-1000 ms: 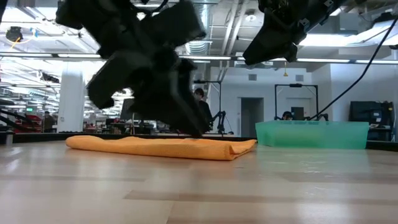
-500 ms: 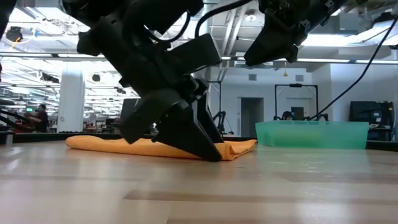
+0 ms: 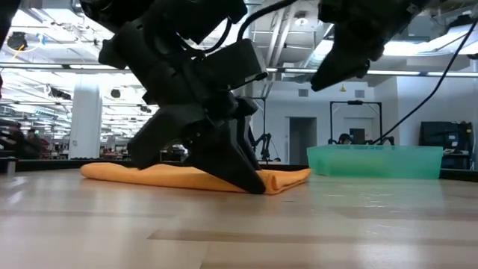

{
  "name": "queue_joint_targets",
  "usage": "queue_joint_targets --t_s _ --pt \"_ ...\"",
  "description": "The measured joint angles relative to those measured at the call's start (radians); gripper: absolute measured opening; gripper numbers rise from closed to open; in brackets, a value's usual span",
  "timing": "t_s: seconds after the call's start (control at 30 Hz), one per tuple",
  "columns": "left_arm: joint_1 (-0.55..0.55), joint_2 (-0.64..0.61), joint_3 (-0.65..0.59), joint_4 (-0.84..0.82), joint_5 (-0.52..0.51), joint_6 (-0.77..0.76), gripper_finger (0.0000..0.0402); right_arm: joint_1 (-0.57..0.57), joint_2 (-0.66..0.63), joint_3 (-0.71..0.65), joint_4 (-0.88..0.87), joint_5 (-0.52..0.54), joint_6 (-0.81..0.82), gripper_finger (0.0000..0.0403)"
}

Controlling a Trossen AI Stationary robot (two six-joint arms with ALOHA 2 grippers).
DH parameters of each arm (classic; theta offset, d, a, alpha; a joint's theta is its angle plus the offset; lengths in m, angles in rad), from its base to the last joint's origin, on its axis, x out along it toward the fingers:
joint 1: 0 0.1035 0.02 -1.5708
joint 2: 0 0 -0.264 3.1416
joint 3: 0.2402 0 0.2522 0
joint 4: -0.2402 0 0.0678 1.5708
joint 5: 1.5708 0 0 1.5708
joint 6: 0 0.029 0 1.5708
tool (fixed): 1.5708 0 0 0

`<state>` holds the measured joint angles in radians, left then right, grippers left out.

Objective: Roll microfiber towels into tight, uniform cylinder then place into a basket
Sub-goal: Fold the orange microfiber towel

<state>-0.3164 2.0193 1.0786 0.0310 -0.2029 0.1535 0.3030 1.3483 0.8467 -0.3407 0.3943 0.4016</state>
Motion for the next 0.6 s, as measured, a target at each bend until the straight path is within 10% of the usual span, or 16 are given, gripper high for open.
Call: queue_joint_targets --t_s 0.6 --pt "-0.15 -0.167 -0.008 -0.244 -0.042 -0.043 0.0003 0.182 0.264 0.011 0.18 0.129 -0.249 0.0131"
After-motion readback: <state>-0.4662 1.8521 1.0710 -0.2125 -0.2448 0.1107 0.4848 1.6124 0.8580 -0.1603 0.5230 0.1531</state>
